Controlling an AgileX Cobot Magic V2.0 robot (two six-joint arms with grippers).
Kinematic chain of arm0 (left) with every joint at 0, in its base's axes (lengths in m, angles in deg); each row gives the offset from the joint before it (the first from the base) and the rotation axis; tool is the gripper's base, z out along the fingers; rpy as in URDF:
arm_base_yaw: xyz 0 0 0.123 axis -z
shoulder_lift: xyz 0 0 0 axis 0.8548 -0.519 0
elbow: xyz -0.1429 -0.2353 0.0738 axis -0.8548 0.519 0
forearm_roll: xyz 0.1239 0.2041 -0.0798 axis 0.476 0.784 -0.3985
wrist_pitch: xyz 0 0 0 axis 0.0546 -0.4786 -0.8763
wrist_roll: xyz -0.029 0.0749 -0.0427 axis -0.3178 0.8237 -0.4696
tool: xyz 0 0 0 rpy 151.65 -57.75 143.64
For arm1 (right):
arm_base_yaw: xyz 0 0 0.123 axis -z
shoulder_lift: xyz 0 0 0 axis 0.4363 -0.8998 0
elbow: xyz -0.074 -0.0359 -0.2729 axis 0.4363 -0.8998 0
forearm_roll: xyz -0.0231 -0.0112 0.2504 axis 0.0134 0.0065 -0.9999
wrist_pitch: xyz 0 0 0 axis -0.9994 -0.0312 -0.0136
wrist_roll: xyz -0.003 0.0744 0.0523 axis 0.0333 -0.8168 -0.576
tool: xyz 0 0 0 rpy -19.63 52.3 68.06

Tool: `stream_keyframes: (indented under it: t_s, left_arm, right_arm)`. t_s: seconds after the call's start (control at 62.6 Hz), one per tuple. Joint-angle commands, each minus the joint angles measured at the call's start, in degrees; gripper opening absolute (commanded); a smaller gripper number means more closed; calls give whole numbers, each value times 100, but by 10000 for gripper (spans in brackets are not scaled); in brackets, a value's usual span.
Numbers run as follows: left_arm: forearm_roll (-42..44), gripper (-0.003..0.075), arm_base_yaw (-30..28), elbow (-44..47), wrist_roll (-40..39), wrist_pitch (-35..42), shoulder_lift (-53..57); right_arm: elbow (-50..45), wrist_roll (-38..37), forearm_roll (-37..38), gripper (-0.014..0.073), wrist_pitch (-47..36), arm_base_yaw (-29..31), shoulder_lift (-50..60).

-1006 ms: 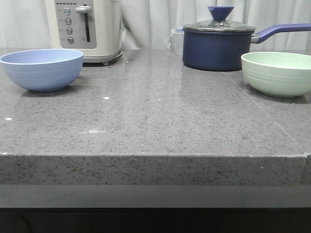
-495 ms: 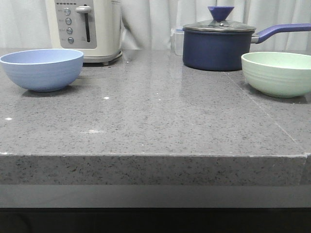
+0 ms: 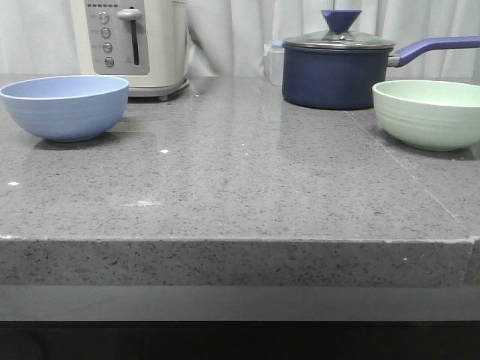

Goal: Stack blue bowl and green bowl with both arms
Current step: 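Move the right gripper down toward the pale green bowl's rim, then grasp the pale green bowl's rim with the right gripper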

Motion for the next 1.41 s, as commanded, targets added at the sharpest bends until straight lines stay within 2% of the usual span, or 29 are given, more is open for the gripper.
stream_keyframes:
  t_s: [0.0, 0.192, 0.288, 0.335, 0.383, 0.479, 0.511, 0.575, 0.767, 0.927, 1.166, 1.278, 1.39]
  left_arm:
    - [-40, -20, 41, -201, -13, 386, -244]
    - [-49, -20, 41, -201, -13, 375, -560]
    - [-49, -1, 41, -201, -13, 375, -664]
    - [-49, 55, 41, -201, -13, 386, -689]
    - [-49, 146, 41, -201, -13, 421, -689]
    - [-49, 398, 41, -201, -13, 556, -699]
    - [-49, 468, 41, -201, -13, 579, -696]
    - [-49, 536, 41, -201, -13, 590, -702]
    - [-205, 505, 198, -201, -13, 589, -795]
    - [-205, 475, 831, -212, 41, 578, -817]
    - [-205, 473, 1848, -212, 439, 455, -817]
    - [-172, 473, 2059, -212, 439, 428, -817]
    - [-140, 473, 2077, -212, 439, 396, -817]
  right_arm:
    - [181, 34, 57, -55, -323, 33, -258]
    - [181, 34, 57, -55, -225, 33, -631]
    - [181, 40, 57, -11, -138, 33, -806]
    - [181, 61, 57, 59, -109, 33, -899]
    - [192, 105, 57, 167, -94, 33, -981]
    - [192, 111, 57, 451, -89, 33, -1128]
    - [192, 111, 57, 510, -89, 33, -1150]
    - [192, 111, 57, 601, -84, 33, -1218]
    - [322, 111, -57, 617, 29, 33, -1456]
    - [771, 111, -74, 617, 467, 33, -1965]
    - [2023, 123, -74, 617, 1408, 33, -3336]
    - [2689, 178, -109, 617, 1736, 176, -4094]
    - [3289, 611, -648, 617, 1989, 442, -4707]
